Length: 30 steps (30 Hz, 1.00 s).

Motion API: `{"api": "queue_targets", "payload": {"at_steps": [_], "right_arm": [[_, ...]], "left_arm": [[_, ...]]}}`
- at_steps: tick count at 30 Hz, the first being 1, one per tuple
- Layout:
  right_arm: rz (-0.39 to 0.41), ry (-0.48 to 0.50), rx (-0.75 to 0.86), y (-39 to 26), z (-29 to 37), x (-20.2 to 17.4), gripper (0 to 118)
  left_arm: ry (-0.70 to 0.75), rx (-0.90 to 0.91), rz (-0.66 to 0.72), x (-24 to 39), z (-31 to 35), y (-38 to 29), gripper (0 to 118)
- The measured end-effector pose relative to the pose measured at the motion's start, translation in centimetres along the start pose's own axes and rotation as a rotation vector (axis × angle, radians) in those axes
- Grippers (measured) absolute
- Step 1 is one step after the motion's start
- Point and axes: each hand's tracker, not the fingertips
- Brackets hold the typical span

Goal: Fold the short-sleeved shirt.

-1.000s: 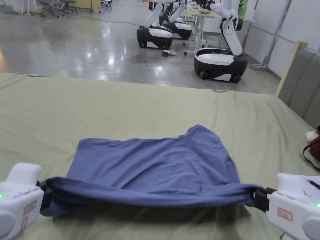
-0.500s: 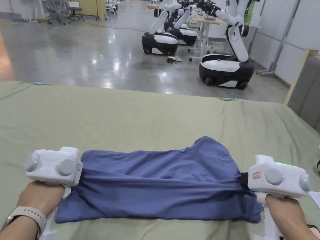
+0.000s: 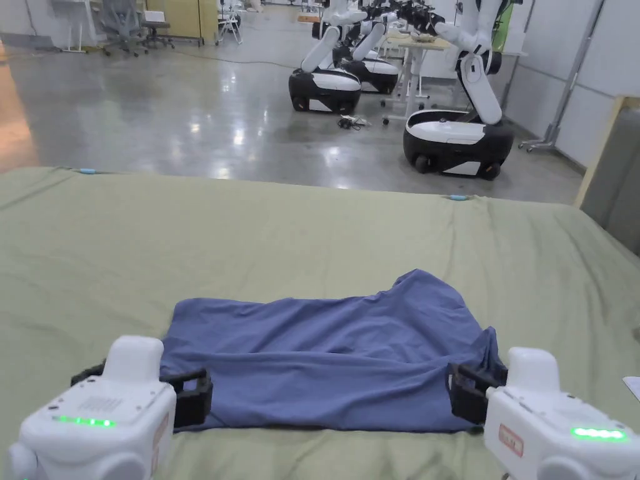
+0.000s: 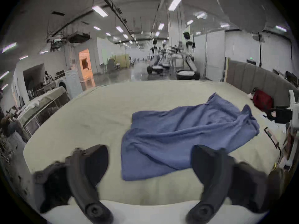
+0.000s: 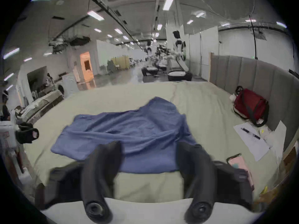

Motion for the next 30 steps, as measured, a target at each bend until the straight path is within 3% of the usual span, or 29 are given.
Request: {"api": "queue_targets", "payload": {"at_steps": [1, 2, 6, 10, 11, 12, 13, 14, 15, 18, 20, 21, 22, 25, 27, 28, 30], "right_arm": [[0.001, -0.003, 0.010, -0.9, 0.5, -1.0, 10], [0.009, -0.010, 0.021, -1.4, 0.9, -1.7, 10], [0.004, 0.045, 0.005, -2.3, 1.4, -2.8, 9], [0.032, 0.039, -0.004, -2.7, 1.6, -2.6, 9], [0.033, 0.039, -0.010, -2.8, 1.5, -2.5, 9], [0.031, 0.038, -0.015, -2.9, 1.3, -2.2, 9], [0.026, 0.037, -0.027, -3.0, 1.0, -1.9, 9], [0.018, 0.036, -0.044, -3.1, 0.8, -1.7, 9], [0.007, 0.034, -0.054, -3.2, 0.6, -1.3, 9], [-0.009, 0.017, -0.064, -3.4, 0.7, -0.3, 9], [-0.020, 0.006, -0.068, -3.3, 0.8, 0.6, 9], [-0.024, -0.007, -0.069, -3.3, 0.8, 1.3, 9], [-0.028, -0.018, -0.073, -3.2, 0.9, 2.0, 9], [-0.046, -0.081, -0.081, -2.7, 0.9, 4.9, 9], [-0.043, -0.145, -0.101, -2.3, 0.3, 7.3, 9], [-0.047, -0.167, -0.112, -2.1, -0.3, 8.3, 9], [-0.078, -0.181, -0.142, -1.8, -1.9, 10.5, 18]], "left_arm": [[0.001, -0.014, -0.005, 0.2, 0.4, -0.9, 12], [0.004, -0.013, -0.005, 0.3, 0.4, -1.6, 2], [-0.042, -0.192, 0.012, -1.0, -0.8, -4.5, 2], [0.025, -0.237, 0.046, -4.2, -2.2, -5.9, 3], [0.030, -0.244, 0.060, -4.8, -2.7, -5.9, 10], [0.041, -0.249, 0.060, -5.3, -3.3, -5.6, 29], [0.053, -0.264, 0.061, -5.5, -4.0, -5.3, 73], [0.061, -0.273, 0.064, -5.5, -4.7, -4.9, 97], [0.069, -0.271, 0.074, -5.8, -5.5, -4.6, 102], [0.067, -0.279, 0.105, -5.9, -8.3, -3.0, 102], [0.074, -0.376, 0.089, -6.1, -11.2, -2.9, 101], [0.069, -0.433, 0.088, -6.2, -12.7, -3.2, 95], [0.053, -0.436, 0.079, -5.9, -13.6, -3.6, 77], [0.074, -0.443, 0.030, -4.9, -14.4, -3.9, 60], [0.052, -0.430, 0.046, -4.6, -13.7, -3.3, 23], [0.056, -0.415, 0.063, -4.5, -13.5, -3.0, 12], [0.047, -0.399, 0.053, -4.0, -13.0, -2.6, 11]]}}
